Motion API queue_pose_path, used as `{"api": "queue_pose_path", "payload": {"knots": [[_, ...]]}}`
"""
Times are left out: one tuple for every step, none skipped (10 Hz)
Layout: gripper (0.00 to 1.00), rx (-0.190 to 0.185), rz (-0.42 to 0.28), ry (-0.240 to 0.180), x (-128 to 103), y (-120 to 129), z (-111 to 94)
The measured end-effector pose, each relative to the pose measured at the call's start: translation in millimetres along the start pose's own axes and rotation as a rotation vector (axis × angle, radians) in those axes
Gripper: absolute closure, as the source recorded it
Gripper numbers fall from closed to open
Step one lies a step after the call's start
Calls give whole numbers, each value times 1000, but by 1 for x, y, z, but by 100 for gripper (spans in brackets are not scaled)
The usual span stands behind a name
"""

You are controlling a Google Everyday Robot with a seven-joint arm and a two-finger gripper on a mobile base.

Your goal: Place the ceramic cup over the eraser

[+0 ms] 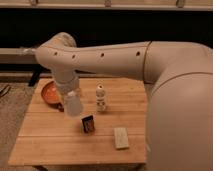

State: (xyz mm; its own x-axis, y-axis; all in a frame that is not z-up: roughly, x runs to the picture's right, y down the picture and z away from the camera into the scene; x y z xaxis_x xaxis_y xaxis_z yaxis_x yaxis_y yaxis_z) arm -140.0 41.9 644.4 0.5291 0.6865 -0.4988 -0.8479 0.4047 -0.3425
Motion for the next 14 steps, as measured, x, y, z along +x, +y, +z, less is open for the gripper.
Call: {"api": "queue_pose_path", "payload": {"knots": [[100,5,15,7,6,-7,1],[100,8,32,21,17,-14,3],[100,17,48,27,27,-24,7],[100,13,59,35,35,-28,10],[100,9,62,42,41,-27,13],[100,5,63,51,47,-26,17],[100,-1,66,62,52,-24,24],[100,-7,68,73,54,-22,32],[100,-15,71,83,56,-21,41],[100,-23,73,92,56,-19,51],[100,-27,77,95,55,-17,60],[98,-25,81,93,54,-16,73],[91,-22,83,86,51,-14,84],[81,-19,85,80,49,-12,95]]}}
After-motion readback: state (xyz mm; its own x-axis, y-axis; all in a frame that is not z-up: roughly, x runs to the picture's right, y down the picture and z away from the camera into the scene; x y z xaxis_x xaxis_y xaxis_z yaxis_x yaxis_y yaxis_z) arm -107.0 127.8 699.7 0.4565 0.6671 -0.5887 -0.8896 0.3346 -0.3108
